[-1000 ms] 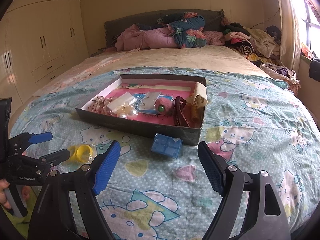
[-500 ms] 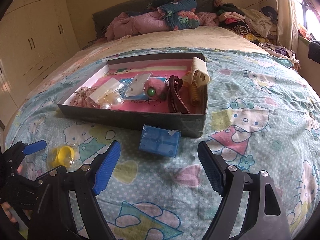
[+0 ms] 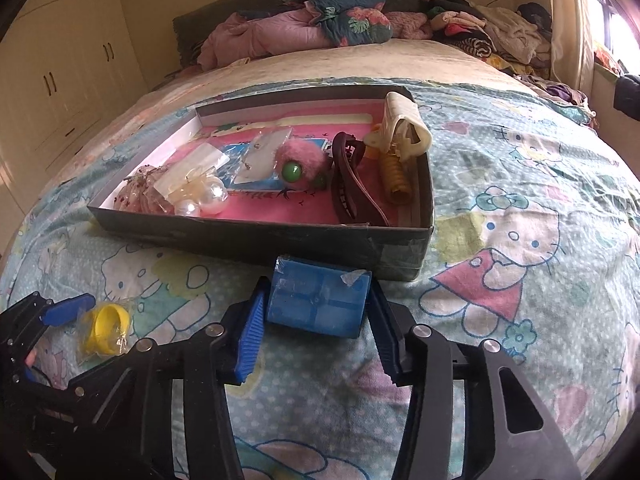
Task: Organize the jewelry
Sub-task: 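Grasp the yellow bangles with the left tool while the right tool grasps the blue case, then carry the yellow bangles and blue case into the box with the left and right tools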
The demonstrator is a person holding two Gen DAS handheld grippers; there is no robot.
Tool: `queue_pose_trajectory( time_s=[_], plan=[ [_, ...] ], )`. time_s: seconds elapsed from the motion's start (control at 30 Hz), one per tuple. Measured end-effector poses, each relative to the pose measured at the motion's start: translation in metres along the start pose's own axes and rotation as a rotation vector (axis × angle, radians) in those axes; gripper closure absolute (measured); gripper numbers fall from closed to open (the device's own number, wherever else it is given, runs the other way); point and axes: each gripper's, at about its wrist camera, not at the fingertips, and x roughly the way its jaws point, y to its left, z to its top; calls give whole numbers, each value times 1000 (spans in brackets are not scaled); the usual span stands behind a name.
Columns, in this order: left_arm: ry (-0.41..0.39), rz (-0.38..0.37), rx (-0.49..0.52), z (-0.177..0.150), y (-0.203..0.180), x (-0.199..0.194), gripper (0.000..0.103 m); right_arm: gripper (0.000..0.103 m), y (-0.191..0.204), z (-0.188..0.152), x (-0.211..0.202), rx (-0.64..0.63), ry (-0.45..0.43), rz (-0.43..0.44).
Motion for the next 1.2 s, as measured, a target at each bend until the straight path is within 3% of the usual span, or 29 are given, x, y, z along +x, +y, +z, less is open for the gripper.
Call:
queue_pose_trajectory(
  time_s=[0.27,1.2],
  plan=[
    [-7,-40,-18,0,-4,-5,55,57,-5,-7,-9,-15,-2,6],
    [-108,-116,-33,40,-37,-40,57,57,-33,-13,-97,-45,-149,-31]
  ],
)
